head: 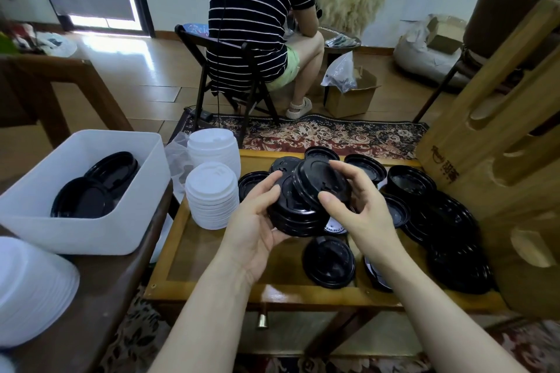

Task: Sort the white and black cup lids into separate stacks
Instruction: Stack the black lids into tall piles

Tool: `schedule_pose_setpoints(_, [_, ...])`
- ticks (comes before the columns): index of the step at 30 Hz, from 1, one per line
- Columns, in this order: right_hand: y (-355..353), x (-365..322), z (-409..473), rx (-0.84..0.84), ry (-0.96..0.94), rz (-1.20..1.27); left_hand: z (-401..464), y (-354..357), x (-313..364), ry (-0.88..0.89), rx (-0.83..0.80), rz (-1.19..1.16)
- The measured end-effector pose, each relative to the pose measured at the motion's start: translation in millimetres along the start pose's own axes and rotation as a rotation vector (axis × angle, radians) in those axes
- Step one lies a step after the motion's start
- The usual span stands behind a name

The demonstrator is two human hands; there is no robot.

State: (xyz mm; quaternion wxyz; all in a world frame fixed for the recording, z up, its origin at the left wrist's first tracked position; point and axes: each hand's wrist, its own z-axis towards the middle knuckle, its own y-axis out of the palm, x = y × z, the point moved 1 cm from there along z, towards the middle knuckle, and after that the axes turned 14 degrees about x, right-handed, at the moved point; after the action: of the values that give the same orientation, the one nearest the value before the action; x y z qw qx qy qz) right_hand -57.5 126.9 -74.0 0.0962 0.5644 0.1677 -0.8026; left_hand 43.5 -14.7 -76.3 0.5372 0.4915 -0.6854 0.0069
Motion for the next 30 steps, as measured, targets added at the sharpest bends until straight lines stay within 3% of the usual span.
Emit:
schedule_pose_setpoints(9, [4.6,-8.7,-1.9,-0.046,-0.112,-0.385,-3.3,3.0,-5.5,0.023,-0.045,0.086])
schedule_pose_setpoints(14, [-7.6,-6.6,-0.5,-0.395,0.041,-0.074,-0.4,-2.9,-3.3,-0.027,-0.055,0.162])
schedule_pose_setpoints(16, [-10.1,-7.9,0.1,-0.437,0.029,-0.027,-0.1,-3.0,-4.2,-0.045,-0.055,0.171])
schedule_pose_setpoints(20, [-8.3,-3.9,2.9,-0.291,0.014,-0.042,-0.7,2.1,-7.2,-0.049,-0.028,0.092])
schedule_pose_setpoints(25, [-2.2,-1.6,3.5,0.068,0.003,-0.169,0.1,7.2,-12.1,0.007,0.089,-0.094])
schedule_pose_setpoints(30, [7.3,-6.3,-0.4,0.085,-0.13,-0.383,-6.8,18.4,-23.4,0.014,0.042,-0.161])
